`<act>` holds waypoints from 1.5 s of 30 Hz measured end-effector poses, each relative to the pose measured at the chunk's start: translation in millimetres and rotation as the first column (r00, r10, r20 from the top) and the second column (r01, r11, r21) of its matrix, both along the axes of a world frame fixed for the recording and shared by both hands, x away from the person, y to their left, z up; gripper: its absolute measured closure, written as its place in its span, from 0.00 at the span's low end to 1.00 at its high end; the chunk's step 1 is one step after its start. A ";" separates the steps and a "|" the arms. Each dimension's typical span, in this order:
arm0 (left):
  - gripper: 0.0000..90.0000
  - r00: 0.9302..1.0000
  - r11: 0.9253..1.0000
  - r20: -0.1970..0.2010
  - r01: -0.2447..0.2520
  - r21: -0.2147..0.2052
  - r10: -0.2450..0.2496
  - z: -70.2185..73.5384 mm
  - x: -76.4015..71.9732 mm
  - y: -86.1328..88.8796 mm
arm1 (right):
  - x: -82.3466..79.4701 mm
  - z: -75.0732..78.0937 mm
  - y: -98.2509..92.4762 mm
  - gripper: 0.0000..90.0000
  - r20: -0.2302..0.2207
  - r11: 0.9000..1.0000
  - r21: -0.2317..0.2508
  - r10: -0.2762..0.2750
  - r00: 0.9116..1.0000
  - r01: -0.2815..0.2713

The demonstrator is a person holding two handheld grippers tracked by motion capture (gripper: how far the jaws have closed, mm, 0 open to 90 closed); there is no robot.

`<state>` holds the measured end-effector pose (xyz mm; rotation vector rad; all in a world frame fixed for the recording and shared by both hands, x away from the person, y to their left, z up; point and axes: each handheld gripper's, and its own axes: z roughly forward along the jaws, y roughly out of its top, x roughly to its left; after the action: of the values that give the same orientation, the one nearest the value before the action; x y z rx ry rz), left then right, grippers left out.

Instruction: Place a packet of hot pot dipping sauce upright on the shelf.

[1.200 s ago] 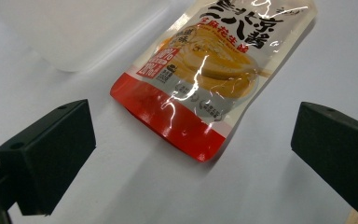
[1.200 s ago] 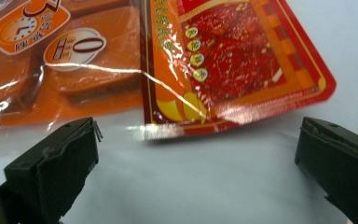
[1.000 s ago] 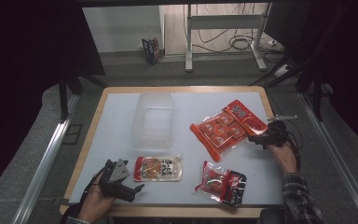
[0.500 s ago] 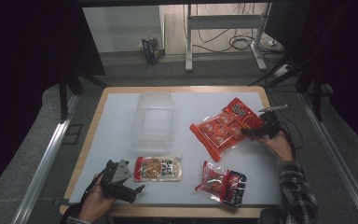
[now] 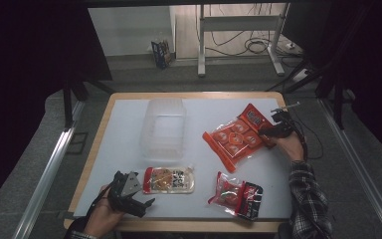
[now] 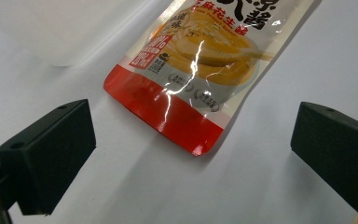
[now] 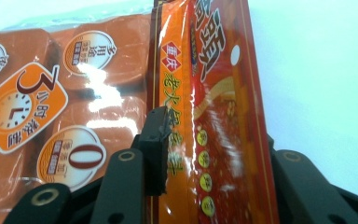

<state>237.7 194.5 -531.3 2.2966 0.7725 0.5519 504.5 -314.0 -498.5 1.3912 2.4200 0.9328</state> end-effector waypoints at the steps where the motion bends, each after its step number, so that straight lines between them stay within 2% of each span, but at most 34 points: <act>1: 0.00 1.000 1.000 0.000 0.001 0.003 -0.001 -0.2 -0.2 -0.5 | 2.9 -1.0 0.1 0.72 -0.009 1.000 0.020 0.003 1.000 -0.003; 2: 0.00 1.000 1.000 0.000 0.001 0.003 -0.001 -0.2 -0.2 -0.5 | 2.9 -1.0 0.1 0.72 -0.009 1.000 0.020 0.003 1.000 -0.003; 4: 0.00 1.000 1.000 0.001 0.004 0.009 -0.004 -0.6 -0.3 -1.2 | 6.4 -1.8 3.2 0.83 -0.018 1.000 0.011 0.002 1.000 -0.002; 6: 0.00 1.000 1.000 0.003 0.005 0.011 -0.005 -0.6 -0.5 -1.6 | 7.3 -1.7 7.3 0.96 -0.023 0.999 -0.040 0.006 1.000 -0.007; 7: 0.00 1.000 1.000 0.003 0.006 0.012 -0.006 -0.6 -0.6 -1.7 | 7.2 -1.5 9.6 0.98 -0.018 0.998 -0.067 0.012 1.000 -0.013; 9: 0.00 1.000 1.000 0.005 0.007 0.015 -0.007 -0.5 -0.8 -1.7 | 7.0 0.6 11.2 0.98 -0.017 0.996 -0.083 0.015 1.000 -0.016; 15: 0.00 1.000 1.000 0.008 0.008 0.018 -0.009 -0.4 -1.0 -2.1 | 5.1 7.0 10.5 0.99 -0.018 0.996 -0.083 0.023 1.000 -0.024; 22: 0.00 1.000 1.000 0.010 0.005 0.012 -0.005 0.4 -0.7 -1.6 | -1.5 27.0 11.1 0.99 0.018 0.998 -0.052 0.020 1.000 -0.019; 27: 0.00 1.000 1.000 0.011 0.001 0.004 -0.001 0.8 -0.7 -1.1 | -7.9 49.2 14.4 0.99 0.051 0.999 -0.026 0.026 0.998 -0.024; 31: 0.00 1.000 1.000 0.010 0.005 0.008 -0.005 0.9 -1.0 -1.6 | -15.1 71.7 17.2 0.99 0.075 0.999 0.015 0.031 0.997 -0.032; 32: 0.00 1.000 1.000 0.010 0.005 0.008 -0.005 0.9 -1.0 -1.6 | -15.1 71.7 17.2 0.99 0.075 0.999 0.015 0.031 0.997 -0.032; 33: 0.00 1.000 1.000 0.010 0.005 0.009 -0.005 0.9 -1.0 -1.6 | -17.8 80.3 19.8 0.99 0.083 0.999 0.030 0.037 0.996 -0.039; 34: 0.00 1.000 1.000 0.010 0.005 0.009 -0.005 0.9 -1.0 -1.6 | -17.8 80.3 19.8 0.99 0.083 0.999 0.030 0.037 0.996 -0.039; 36: 0.00 1.000 1.000 0.011 0.006 0.009 -0.006 1.0 -1.1 -1.7 | -22.2 92.2 24.4 0.99 0.090 0.997 0.047 0.051 0.995 -0.055; 38: 0.00 1.000 1.000 0.012 0.006 0.009 -0.006 1.1 -1.1 -1.8 | -24.2 95.7 26.2 0.98 0.097 0.997 0.050 0.059 0.994 -0.064; 40: 0.00 1.000 1.000 0.012 0.007 0.008 -0.007 1.2 -1.3 -1.9 | -30.2 105.1 32.1 0.98 0.111 0.994 0.059 0.081 0.991 -0.088; 43: 0.00 1.000 1.000 0.013 0.007 0.009 -0.007 1.2 -1.4 -2.0 | -34.6 110.4 36.0 0.98 0.126 0.992 0.065 0.103 0.987 -0.112; 45: 0.00 1.000 1.000 0.014 0.008 0.010 -0.008 1.2 -1.4 -2.1 | -41.8 118.0 41.2 0.98 0.158 0.985 0.088 0.135 0.978 -0.150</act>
<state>236.3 192.3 -530.0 2.3011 0.7552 0.5688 462.8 -272.8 -380.5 1.1415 2.4134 1.1634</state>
